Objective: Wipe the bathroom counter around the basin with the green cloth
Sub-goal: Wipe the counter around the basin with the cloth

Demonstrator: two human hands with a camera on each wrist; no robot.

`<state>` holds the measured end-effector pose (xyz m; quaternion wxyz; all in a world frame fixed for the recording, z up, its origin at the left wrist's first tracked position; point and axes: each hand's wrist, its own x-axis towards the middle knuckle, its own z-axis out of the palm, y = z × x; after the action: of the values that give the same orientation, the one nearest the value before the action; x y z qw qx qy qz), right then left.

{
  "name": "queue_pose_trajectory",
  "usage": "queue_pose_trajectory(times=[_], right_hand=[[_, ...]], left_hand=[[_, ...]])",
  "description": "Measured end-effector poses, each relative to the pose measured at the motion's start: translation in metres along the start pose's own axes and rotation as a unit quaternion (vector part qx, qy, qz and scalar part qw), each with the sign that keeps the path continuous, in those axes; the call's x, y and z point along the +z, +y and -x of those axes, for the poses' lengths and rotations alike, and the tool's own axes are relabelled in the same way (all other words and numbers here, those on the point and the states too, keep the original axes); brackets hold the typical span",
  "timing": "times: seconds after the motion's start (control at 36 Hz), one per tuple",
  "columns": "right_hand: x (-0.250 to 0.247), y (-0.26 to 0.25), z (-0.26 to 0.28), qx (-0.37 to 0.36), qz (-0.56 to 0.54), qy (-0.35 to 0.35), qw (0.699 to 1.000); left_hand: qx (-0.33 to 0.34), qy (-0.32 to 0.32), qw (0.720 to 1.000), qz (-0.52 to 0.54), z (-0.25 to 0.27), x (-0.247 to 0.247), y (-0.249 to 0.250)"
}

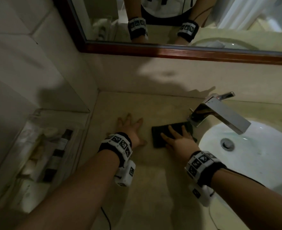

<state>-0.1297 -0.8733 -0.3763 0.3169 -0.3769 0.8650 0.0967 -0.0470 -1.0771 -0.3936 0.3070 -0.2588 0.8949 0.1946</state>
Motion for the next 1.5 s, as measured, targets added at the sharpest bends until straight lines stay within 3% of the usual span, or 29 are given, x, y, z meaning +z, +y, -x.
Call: queue_pose_trajectory(times=[0.17,0.42,0.83,1.28,1.5], right_hand=[[-0.007,0.002,-0.009,-0.007,-0.023,0.012,1.0],[-0.029,-0.018,-0.04,0.073,-0.074,0.02,0.994],[0.025,0.002,0.023,0.069,-0.085,0.059,0.992],[-0.003,0.018,-0.01,0.142,-0.134,0.033,0.98],[0.005,0.012,0.001,0.134,-0.123,0.04,0.982]], left_hand=[[-0.008,-0.018,1.0,-0.018,0.001,0.004,0.005],[-0.011,-0.011,1.0,-0.028,0.005,0.001,0.009],[0.016,0.012,1.0,0.009,0.013,0.006,0.023],[0.003,-0.005,1.0,0.0,0.006,0.015,0.03],[0.009,0.003,1.0,0.013,0.014,0.017,0.028]])
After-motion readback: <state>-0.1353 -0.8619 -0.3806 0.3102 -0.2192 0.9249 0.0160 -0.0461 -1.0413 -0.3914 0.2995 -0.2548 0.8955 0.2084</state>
